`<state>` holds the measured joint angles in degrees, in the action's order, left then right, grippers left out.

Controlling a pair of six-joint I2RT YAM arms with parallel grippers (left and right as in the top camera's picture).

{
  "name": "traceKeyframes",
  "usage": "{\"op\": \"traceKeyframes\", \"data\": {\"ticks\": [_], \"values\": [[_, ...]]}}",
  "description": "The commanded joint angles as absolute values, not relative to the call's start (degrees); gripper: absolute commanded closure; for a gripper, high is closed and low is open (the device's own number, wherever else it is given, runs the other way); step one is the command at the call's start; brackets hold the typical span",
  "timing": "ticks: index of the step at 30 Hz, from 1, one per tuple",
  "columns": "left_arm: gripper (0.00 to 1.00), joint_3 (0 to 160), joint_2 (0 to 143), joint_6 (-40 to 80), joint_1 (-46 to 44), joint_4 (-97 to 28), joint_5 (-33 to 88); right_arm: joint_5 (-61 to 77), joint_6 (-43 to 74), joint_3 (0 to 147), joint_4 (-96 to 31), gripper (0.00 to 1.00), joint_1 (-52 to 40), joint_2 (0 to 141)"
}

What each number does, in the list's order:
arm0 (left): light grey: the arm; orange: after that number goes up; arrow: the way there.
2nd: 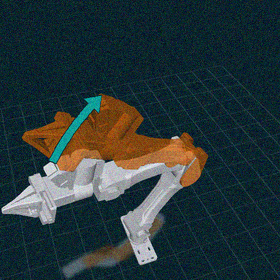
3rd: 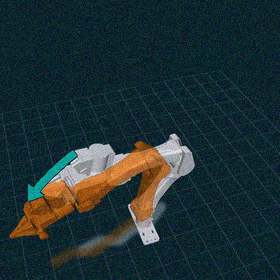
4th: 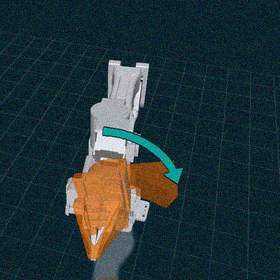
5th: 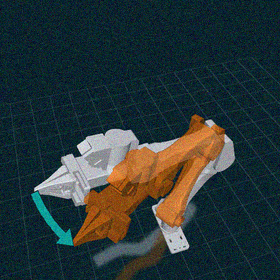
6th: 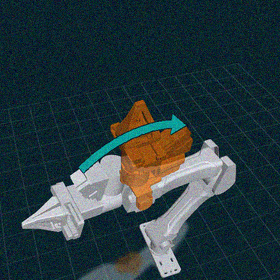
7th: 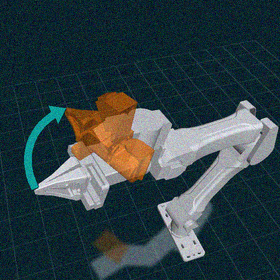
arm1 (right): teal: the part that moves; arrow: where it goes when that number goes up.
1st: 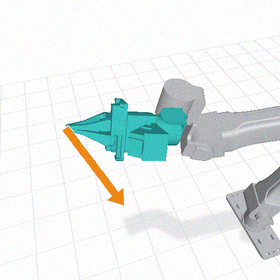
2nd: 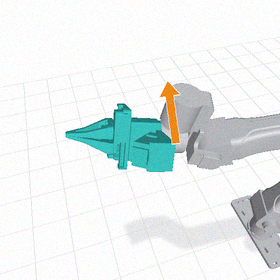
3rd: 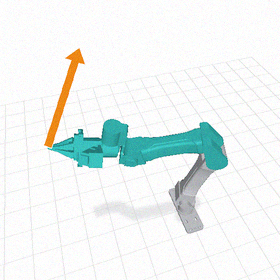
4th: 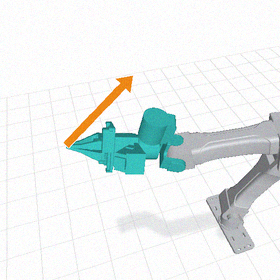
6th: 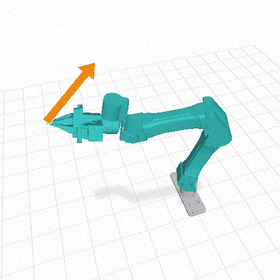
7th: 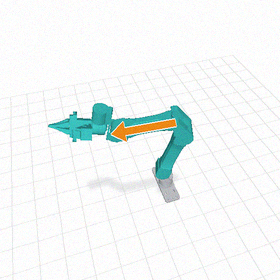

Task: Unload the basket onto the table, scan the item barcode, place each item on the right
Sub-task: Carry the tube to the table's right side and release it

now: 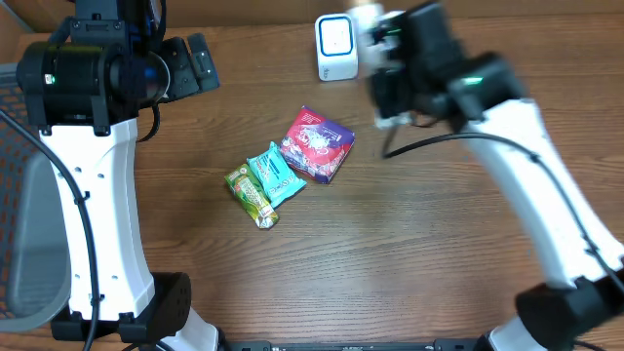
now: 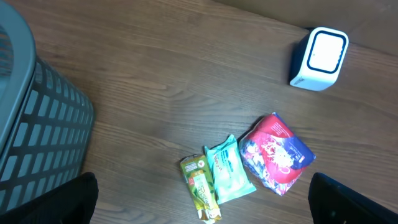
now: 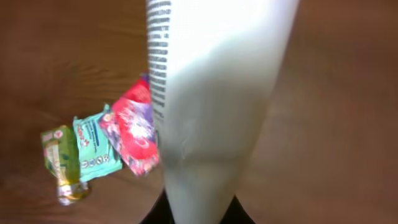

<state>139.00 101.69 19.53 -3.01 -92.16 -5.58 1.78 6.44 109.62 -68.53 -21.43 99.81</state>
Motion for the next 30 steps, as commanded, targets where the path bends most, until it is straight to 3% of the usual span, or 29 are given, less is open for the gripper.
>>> {"op": "traceKeyframes", "data": {"ticks": [1, 10, 18, 25, 26, 27, 30], "values": [[0.00, 138.89, 101.58, 20.14, -3.03, -92.12, -5.28, 5.21, 26.28, 110.63, -72.66, 0.96, -11.49, 98.96], [0.00, 138.89, 101.58, 20.14, -3.03, -92.12, -5.28, 2.66, 53.23, 92.33, -64.99, 0.96, 6.85, 99.13], [0.01, 138.89, 101.58, 20.14, -3.03, -92.12, -5.28, 0.60, 64.84, 71.70, -43.68, 0.96, 8.56, 99.13], [0.00, 138.89, 101.58, 20.14, -3.03, -92.12, -5.28, -6.72, 68.99, 66.32, -40.88, 0.96, 8.32, 99.13], [0.00, 138.89, 101.58, 20.14, -3.01, -92.12, -5.28, -7.09, 68.99, 66.32, -41.01, 0.89, 8.32, 99.13], [0.01, 138.89, 101.58, 20.14, -3.03, -92.12, -5.28, -7.51, 68.79, 66.32, -41.17, 0.62, 8.32, 99.13], [0.01, 138.89, 101.58, 20.16, -3.03, -92.12, -5.28, -8.12, 67.33, 66.35, -40.69, 0.44, 8.32, 99.13]]}}
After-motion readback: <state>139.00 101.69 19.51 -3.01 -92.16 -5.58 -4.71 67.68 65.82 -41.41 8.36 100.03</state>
